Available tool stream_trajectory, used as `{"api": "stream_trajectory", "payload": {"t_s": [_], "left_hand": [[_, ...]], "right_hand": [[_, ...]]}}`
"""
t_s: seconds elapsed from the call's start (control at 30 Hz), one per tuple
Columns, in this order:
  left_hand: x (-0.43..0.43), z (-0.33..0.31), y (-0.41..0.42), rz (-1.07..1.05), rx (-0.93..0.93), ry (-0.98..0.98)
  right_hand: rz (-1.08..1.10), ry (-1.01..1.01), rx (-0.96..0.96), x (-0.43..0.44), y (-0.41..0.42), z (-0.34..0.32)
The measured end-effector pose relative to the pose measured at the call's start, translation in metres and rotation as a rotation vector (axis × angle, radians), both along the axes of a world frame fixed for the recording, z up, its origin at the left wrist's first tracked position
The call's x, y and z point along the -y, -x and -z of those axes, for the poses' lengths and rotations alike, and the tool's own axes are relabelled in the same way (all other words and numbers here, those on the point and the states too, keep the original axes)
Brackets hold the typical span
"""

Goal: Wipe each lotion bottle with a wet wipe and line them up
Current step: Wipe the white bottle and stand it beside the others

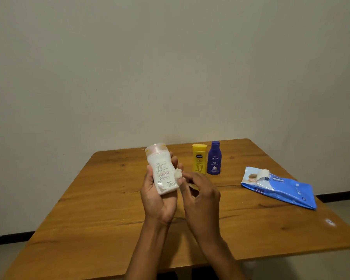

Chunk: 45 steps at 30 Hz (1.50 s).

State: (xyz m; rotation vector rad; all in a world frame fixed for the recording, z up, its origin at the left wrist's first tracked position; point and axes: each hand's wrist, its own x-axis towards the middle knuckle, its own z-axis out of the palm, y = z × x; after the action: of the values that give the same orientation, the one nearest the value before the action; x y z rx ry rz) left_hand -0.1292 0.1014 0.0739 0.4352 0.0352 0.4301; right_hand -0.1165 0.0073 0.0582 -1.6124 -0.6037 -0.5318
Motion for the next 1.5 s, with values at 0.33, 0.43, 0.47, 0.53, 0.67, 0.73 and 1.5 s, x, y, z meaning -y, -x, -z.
{"api": "stream_trajectory", "payload": {"t_s": [0.33, 0.43, 0.47, 0.53, 0.67, 0.73, 1.5], "left_hand": [[0.02, -0.002, -0.008, 0.003, -0.033, 0.122], [0.022, -0.005, -0.008, -0.016, -0.018, 0.137], [0.022, -0.005, -0.009, -0.016, -0.018, 0.147], [0.021, -0.003, -0.01, -0.008, -0.029, 0.165], [0.016, 0.0, -0.011, -0.001, -0.07, 0.145], [0.015, 0.003, -0.01, 0.011, -0.076, 0.134], [0.01, 0.037, -0.033, -0.343, -0.216, -0.435]], "right_hand": [[0.099, -0.188, -0.059, -0.008, 0.009, 0.009], [0.092, -0.237, -0.073, -0.006, 0.002, 0.005], [0.102, -0.234, -0.075, -0.006, 0.002, 0.005], [0.112, -0.203, -0.067, -0.008, 0.004, 0.008], [0.018, -0.122, -0.038, -0.009, 0.008, 0.013], [-0.023, -0.057, 0.015, -0.008, 0.008, 0.012], [-0.098, -0.002, -0.262, -0.006, -0.018, 0.037]]}}
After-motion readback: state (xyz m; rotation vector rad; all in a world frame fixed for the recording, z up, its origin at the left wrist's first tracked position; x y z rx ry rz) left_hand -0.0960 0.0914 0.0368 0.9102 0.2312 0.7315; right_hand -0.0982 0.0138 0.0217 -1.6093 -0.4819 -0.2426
